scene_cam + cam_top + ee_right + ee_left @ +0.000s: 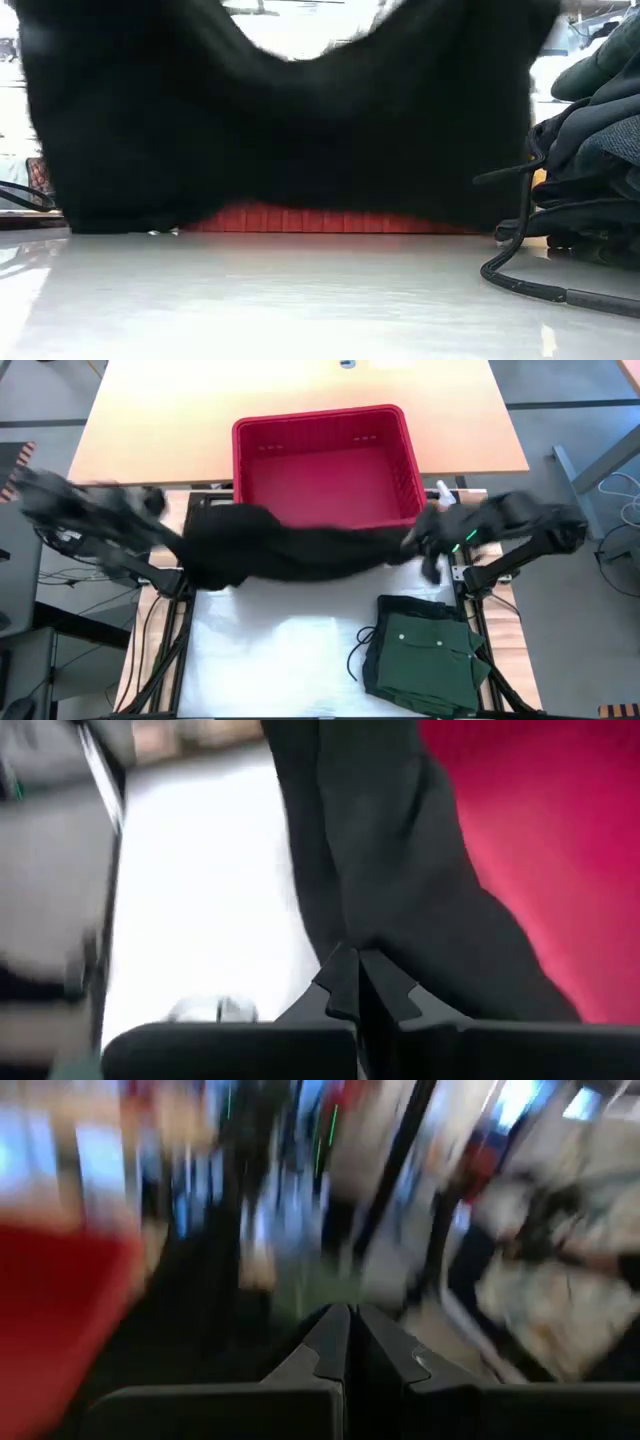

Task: Fold laundry
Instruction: Fold the black shirt

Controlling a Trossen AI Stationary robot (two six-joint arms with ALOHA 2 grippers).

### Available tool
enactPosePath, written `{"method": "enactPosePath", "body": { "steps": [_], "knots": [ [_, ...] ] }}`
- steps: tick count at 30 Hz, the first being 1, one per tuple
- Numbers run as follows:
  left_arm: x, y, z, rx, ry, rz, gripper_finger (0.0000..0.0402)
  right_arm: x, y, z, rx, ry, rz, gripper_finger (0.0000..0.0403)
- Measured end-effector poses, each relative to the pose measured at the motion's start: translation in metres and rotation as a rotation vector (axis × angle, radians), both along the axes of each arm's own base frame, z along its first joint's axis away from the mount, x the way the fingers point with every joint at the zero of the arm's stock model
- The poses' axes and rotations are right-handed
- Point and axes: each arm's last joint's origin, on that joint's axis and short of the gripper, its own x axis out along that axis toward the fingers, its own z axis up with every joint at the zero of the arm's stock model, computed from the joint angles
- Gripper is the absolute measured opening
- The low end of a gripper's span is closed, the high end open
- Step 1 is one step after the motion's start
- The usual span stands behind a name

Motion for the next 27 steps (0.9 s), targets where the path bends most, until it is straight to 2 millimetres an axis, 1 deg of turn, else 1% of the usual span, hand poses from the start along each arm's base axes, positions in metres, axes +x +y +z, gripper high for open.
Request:
{"method": "enactPosePath", "body": {
  "steps": [2, 4, 6, 8, 10, 12, 14, 17, 19, 22, 24, 27],
  "knots": [
    [0.021, -0.009, -0.035, -0.09, 0.201, -0.04, 0.0, 0.015, 0.019, -0.033, 0.02, 0.116, 0.033, 0.0016],
    [0.041, -0.019, -0.076, -0.183, 0.382, -0.095, 0.0, 0.029, 0.04, -0.067, 0.086, 0.224, 0.098, 0.0016],
    [0.059, -0.034, -0.121, -0.285, 0.543, -0.193, 0.0, 0.033, 0.06, -0.095, 0.171, 0.336, 0.151, 0.0016],
    [0.072, -0.048, -0.165, -0.394, 0.679, -0.299, 0.0, 0.032, 0.077, -0.112, 0.267, 0.428, 0.192, 0.0016],
    [0.08, -0.065, -0.203, -0.505, 0.76, -0.41, 0.0, 0.028, 0.091, -0.127, 0.311, 0.533, 0.2, 0.0016],
    [0.081, -0.08, -0.236, -0.592, 0.813, -0.488, 0.0, 0.027, 0.103, -0.14, 0.324, 0.615, 0.181, 0.0016],
    [0.08, -0.091, -0.262, -0.677, 0.83, -0.551, 0.0, 0.026, 0.112, -0.144, 0.337, 0.65, 0.163, 0.0016],
    [0.072, -0.102, -0.294, -0.777, 0.907, -0.586, 0.0, 0.026, 0.122, -0.15, 0.35, 0.681, 0.138, 0.0016],
    [0.065, -0.107, -0.308, -0.812, 0.975, -0.595, 0.0, 0.03, 0.128, -0.157, 0.348, 0.697, 0.139, 0.0016],
    [0.057, -0.112, -0.317, -0.812, 1.063, -0.619, 0.0, 0.034, 0.13, -0.162, 0.357, 0.714, 0.144, 0.0016],
    [0.051, -0.115, -0.319, -0.79, 1.115, -0.641, 0.0, 0.037, 0.128, -0.164, 0.373, 0.731, 0.144, 0.0016],
    [0.047, -0.119, -0.319, -0.784, 1.124, -0.659, 0.0, 0.041, 0.124, -0.164, 0.391, 0.739, 0.143, 0.0016]
  ]
}}
